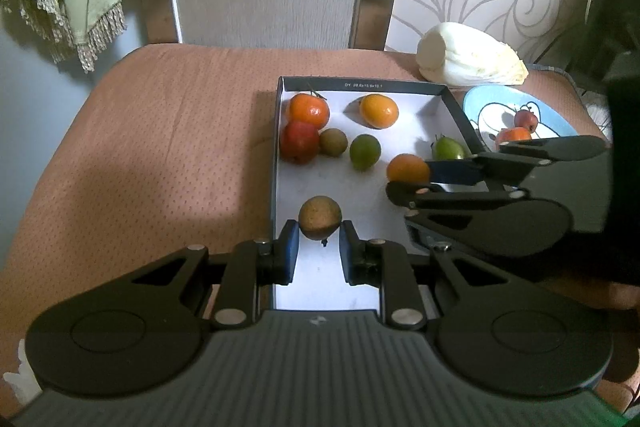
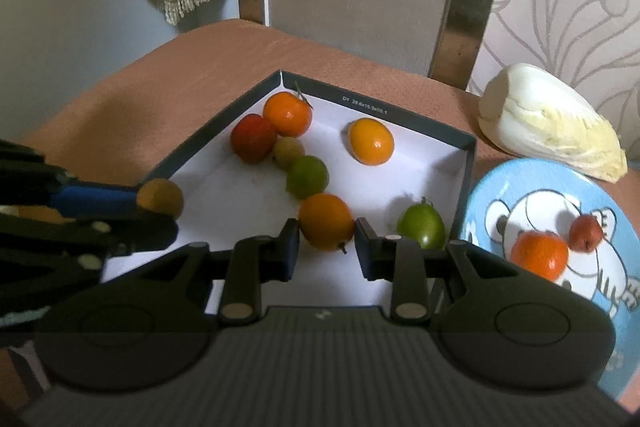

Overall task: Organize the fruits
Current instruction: 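Carry both fruits to the plate and open the left tool to release the brown fruit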

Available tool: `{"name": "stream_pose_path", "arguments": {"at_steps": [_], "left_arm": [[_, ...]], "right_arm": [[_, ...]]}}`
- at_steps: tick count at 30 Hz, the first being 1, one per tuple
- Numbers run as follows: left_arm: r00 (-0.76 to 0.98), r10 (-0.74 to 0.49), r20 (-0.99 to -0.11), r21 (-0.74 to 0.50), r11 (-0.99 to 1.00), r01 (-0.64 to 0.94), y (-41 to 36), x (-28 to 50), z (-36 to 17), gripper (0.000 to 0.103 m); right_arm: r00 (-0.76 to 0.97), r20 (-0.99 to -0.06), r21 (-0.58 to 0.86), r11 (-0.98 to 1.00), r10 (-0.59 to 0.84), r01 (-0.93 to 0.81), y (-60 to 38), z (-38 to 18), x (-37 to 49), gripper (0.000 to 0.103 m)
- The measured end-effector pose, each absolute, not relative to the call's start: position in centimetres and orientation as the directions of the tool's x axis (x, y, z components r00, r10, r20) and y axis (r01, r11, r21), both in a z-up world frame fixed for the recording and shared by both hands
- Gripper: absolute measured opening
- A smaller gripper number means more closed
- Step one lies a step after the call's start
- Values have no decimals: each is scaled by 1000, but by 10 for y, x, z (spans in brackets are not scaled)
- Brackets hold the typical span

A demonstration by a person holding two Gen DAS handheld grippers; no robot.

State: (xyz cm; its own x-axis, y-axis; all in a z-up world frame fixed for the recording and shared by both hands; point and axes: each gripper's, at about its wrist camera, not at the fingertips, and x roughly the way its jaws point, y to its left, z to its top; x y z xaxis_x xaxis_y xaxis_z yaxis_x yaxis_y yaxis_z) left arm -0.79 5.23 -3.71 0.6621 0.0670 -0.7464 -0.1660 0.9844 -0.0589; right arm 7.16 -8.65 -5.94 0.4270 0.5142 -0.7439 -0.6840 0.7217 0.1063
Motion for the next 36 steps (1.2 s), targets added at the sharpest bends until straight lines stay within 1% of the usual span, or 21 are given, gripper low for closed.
{"name": "stream_pose_path", "arguments": {"at_steps": [9,20,27,36], "left_arm": [[658,67,-750,-47,987,-154,48,-11,-41,26],[649,53,-759,-53,988,-142,41,-13,-43,26],[664,18,-748,-68,992,-105,23,-3,-33,26],[695,-64,-716,-78,997,11,-27,28,-14,26]], "right_arm": [[458,-694,170,745,555,-645,-113,-35,46,33],[497,-653,182,756,571,-629,-138,-10,12,33],[568,-630,156,803,530,-575,-167,1,3,33],[636,-631,145,874,443,-464,-215,3,5,33]]}}
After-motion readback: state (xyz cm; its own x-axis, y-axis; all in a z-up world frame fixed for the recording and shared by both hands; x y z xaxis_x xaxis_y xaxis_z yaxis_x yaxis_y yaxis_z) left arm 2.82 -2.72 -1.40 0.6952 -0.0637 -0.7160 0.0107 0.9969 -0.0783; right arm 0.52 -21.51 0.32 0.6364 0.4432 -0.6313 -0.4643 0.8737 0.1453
